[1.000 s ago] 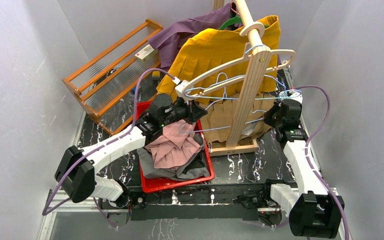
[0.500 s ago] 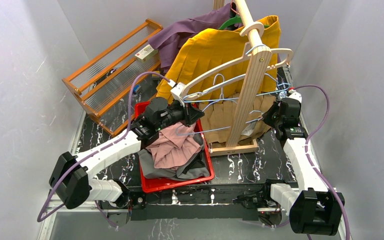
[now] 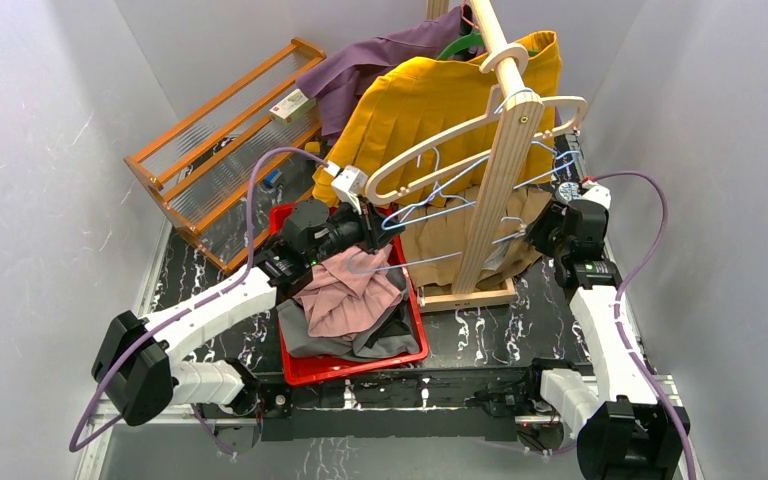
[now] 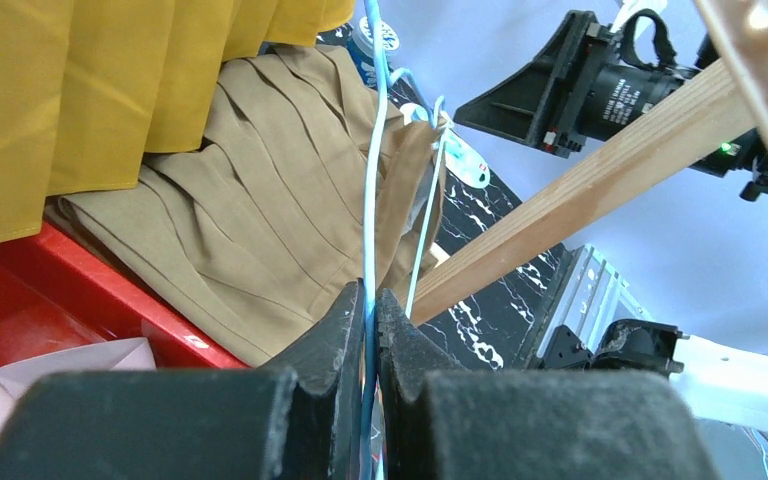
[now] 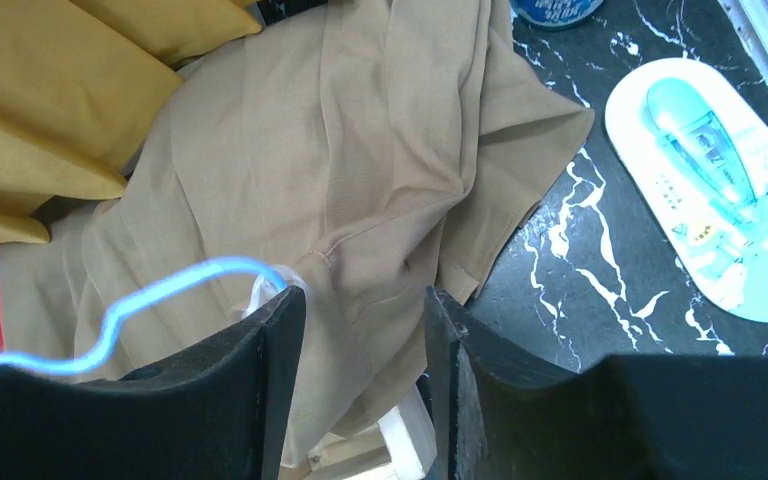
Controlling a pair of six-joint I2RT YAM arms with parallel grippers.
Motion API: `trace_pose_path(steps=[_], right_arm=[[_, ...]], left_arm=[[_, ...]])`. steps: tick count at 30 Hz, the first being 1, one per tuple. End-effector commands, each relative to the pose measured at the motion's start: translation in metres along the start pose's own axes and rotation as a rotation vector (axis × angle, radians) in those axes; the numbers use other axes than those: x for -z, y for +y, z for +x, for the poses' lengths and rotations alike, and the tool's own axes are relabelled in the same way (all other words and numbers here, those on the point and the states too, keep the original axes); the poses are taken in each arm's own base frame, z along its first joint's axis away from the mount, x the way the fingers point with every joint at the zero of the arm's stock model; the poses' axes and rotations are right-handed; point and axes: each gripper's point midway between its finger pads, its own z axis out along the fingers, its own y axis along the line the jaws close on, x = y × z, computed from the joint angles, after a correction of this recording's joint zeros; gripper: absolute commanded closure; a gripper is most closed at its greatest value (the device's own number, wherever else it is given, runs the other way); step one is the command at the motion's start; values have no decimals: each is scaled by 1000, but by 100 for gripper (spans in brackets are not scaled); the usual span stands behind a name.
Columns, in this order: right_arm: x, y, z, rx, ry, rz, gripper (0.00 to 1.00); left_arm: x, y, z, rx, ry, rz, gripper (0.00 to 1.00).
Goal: Remove the skirt from the hanger
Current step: Remove the skirt from the hanger, then place the hanger at the clothesline.
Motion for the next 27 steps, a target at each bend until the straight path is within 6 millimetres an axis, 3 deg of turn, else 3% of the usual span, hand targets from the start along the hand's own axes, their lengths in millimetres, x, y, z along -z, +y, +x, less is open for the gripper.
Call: trace_pose_path(steps=[1, 4, 9, 15, 19, 23, 27], right_arm=[[11, 11, -29, 21, -86, -47, 43], [17, 20, -34, 22, -85, -87, 42], [29, 35, -33, 13, -85, -173, 23], [28, 43, -27, 24, -46, -223, 17], [54, 74, -38, 67, -80, -400, 16], [87, 101, -51, 110, -186, -582, 11], [100, 117, -56, 93, -189, -675, 11]], left_arm=[[8, -7, -42, -17, -129, -1, 100], [12, -7, -46, -16, -138, -11, 100], [14, -11, -54, -2, -157, -6, 100], [9, -16, -51, -5, -122, 25, 100], [3, -14, -39, -6, -78, 42, 100], [-9, -26, -29, 1, -34, 135, 100], [-21, -33, -22, 24, -12, 201, 100]])
